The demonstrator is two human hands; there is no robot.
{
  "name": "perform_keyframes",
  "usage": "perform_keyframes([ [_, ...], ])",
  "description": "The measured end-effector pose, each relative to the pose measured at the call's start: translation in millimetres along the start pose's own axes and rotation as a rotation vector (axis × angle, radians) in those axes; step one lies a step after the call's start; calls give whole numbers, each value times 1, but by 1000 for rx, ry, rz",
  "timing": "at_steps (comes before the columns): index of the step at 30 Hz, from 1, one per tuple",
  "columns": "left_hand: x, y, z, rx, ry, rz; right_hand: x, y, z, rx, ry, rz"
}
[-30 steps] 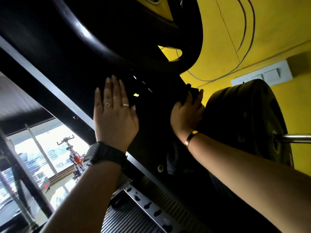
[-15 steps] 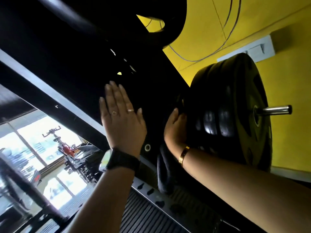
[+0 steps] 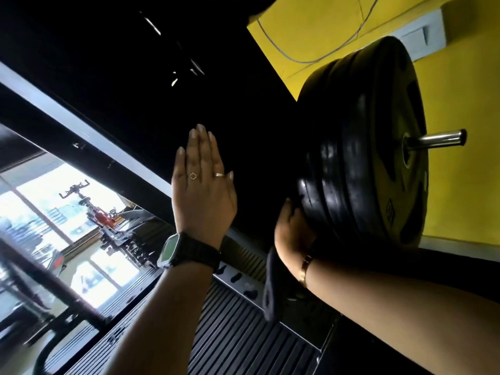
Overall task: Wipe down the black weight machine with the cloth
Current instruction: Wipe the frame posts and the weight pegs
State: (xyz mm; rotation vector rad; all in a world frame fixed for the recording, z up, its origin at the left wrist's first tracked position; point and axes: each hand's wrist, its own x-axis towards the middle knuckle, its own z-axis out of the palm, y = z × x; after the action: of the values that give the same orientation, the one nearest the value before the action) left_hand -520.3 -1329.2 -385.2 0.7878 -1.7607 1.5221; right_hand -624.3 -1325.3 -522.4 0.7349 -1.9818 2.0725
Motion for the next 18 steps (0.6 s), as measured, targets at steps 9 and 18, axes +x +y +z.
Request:
perform_keyframes([
  [9, -28, 29, 6, 32, -35, -30, -27, 26, -6, -28, -175, -576],
  [18, -61, 60, 14, 31, -57, 42, -63, 35, -1, -173, -149, 41],
])
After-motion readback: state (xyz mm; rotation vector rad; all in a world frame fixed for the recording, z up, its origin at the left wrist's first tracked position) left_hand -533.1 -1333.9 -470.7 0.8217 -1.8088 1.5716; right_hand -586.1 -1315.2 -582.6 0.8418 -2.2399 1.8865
